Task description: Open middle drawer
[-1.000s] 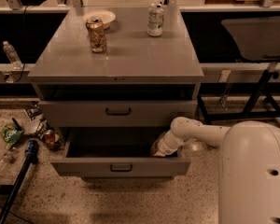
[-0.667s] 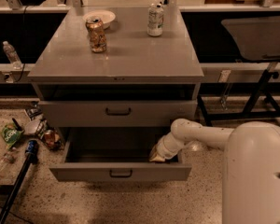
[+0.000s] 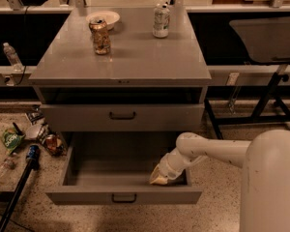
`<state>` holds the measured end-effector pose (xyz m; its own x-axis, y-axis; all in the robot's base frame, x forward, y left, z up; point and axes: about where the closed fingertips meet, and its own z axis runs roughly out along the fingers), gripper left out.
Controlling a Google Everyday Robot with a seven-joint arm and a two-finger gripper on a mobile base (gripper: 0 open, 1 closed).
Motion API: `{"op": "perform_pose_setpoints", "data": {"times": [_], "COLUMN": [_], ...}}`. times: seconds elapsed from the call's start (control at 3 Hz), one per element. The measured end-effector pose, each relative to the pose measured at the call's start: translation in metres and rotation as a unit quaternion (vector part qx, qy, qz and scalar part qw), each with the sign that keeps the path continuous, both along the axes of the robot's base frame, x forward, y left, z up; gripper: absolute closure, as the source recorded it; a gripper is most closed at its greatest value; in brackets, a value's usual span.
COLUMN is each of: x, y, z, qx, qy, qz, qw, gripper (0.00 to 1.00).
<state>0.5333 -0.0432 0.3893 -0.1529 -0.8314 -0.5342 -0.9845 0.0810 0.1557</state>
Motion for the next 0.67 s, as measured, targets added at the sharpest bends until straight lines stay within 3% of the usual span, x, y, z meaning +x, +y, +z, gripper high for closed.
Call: {"op": "perform_pose_setpoints", "data": {"times": [0.33, 0.67], "x": [-0.018, -0.010], "y": [0.006, 0.004], "z": [0.007, 0.029], "qx": [0.011, 0.009], "qy": [0.016, -0.030], "qz": [-0.005, -0.006], "qw": [0.9998, 0.9995], "gripper": [1.00, 1.00]}}
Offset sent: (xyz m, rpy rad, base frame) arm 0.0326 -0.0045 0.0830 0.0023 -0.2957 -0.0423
